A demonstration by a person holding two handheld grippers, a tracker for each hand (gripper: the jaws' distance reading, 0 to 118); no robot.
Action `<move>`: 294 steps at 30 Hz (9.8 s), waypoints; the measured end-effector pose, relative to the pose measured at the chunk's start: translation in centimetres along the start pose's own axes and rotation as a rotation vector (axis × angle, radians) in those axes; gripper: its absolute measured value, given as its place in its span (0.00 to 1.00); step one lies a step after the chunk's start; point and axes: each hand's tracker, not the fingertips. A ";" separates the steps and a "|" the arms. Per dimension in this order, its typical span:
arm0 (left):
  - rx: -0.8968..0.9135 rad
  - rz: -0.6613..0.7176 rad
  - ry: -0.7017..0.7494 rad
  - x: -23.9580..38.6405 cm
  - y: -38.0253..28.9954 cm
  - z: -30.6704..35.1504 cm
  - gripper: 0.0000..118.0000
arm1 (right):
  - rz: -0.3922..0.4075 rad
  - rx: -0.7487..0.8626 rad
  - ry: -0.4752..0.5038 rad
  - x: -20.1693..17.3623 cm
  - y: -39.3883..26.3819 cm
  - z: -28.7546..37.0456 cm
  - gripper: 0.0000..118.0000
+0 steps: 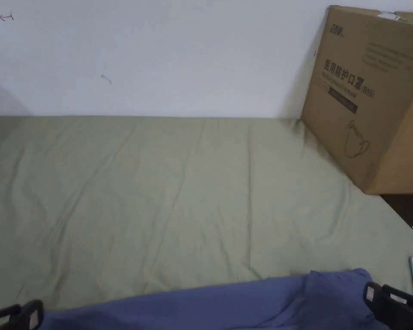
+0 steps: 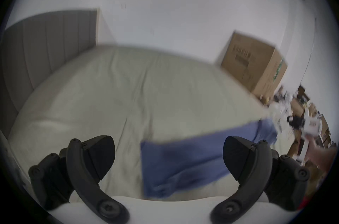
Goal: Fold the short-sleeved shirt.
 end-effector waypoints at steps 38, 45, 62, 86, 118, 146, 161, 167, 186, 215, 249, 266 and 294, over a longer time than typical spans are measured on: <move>-0.404 0.732 -0.478 -14.1 -4.6 -7.4 1.00 | 0.264 0.227 0.057 -13.4 0.2 7.7 0.00; -0.624 0.974 -0.756 -13.1 -10.7 -13.1 1.00 | 0.307 0.174 0.050 -13.8 -0.3 6.8 0.00; -0.543 0.253 -0.031 -9.4 -2.7 -9.5 0.03 | 0.311 0.122 0.137 -14.9 -1.1 6.2 0.00; -0.634 0.178 -0.219 11.9 -1.3 -17.4 0.97 | 0.162 0.074 0.093 -9.5 -2.2 7.9 0.00; -0.592 0.293 -0.558 6.0 -2.2 -15.2 0.07 | 0.137 0.028 0.121 -8.3 -1.7 6.8 0.00; -0.689 0.434 -0.463 -3.7 -9.1 -18.7 0.06 | 0.135 -0.177 0.133 -12.3 -2.4 2.2 0.00; -0.693 -0.001 -0.056 7.8 0.8 -12.9 0.06 | 0.094 -0.168 0.213 -10.8 -4.0 4.7 0.00; -0.851 0.212 -0.401 18.5 -2.9 -21.6 0.93 | 0.072 -0.182 0.154 -7.8 -3.7 5.6 0.00; -0.612 -0.182 -0.262 18.6 -2.5 -17.8 0.00 | 0.000 -0.148 0.115 -4.6 -3.2 4.5 0.00; 0.533 -0.279 0.102 13.2 -0.9 6.5 0.00 | 0.274 0.615 0.059 -13.0 -0.8 10.7 0.00; -0.192 0.323 -0.256 0.0 -1.8 -2.9 0.00 | 0.497 -0.693 0.367 -20.0 -8.0 -14.7 0.00; -0.784 0.750 -0.818 1.0 -11.4 -24.0 0.76 | 0.594 -0.610 0.379 -19.9 -9.0 -13.6 0.00; -0.850 -0.494 0.665 -24.7 7.9 -12.2 0.58 | 0.317 -0.480 0.328 -21.5 -5.8 -2.8 0.00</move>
